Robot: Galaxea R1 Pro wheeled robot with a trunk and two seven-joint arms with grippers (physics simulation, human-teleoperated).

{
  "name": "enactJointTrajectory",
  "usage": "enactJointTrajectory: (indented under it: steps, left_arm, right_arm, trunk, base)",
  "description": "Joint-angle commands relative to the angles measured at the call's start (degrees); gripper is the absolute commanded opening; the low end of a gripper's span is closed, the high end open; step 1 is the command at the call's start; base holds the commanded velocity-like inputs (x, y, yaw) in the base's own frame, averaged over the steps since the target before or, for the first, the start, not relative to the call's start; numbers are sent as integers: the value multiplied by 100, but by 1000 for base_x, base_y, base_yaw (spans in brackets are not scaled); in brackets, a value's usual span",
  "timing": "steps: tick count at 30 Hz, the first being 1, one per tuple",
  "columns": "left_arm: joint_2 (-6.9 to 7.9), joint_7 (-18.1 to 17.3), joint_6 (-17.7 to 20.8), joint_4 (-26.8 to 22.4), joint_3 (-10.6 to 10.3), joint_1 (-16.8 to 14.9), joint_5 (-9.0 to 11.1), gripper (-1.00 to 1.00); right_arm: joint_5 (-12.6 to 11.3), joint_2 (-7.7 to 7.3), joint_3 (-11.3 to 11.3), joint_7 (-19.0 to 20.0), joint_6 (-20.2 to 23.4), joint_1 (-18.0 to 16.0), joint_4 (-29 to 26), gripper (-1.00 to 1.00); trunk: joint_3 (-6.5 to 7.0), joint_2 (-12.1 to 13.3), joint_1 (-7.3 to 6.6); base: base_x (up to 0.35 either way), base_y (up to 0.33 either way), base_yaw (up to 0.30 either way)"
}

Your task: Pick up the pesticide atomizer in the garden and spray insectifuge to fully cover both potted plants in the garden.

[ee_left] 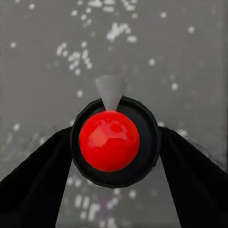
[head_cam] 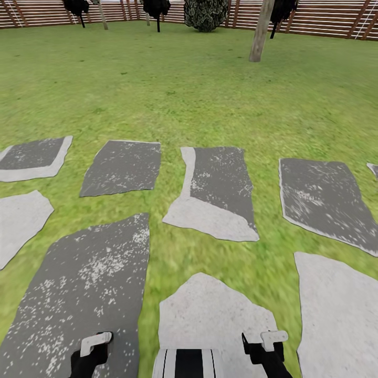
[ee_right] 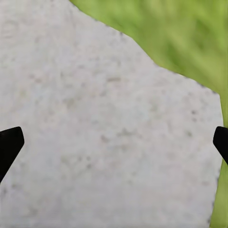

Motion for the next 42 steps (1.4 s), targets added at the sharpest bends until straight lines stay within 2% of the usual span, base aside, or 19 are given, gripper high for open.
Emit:
enactJointTrajectory:
  steps: [1, 26, 42]
  left_arm:
    - [-1, 2, -18, 5, 14, -3, 1, -100]
    - [-1, -4, -21, -26, 9, -3, 7, -100]
    - [-24, -4, 41, -74, -45, -13, -15, -100]
  right_arm:
    - [40, -1, -1, -2, -14, -2, 3, 100]
    - [40, -1, -1, -2, -14, -2, 3, 100]
    - [57, -1, 15, 6, -23, -2, -2, 100]
  trunk:
    - [-3, -1, -1]
    - [-3, -1, -1]
    - [351, 20, -42]
  base:
    - [0, 0, 0]
    - [0, 0, 0]
    - [0, 0, 0]
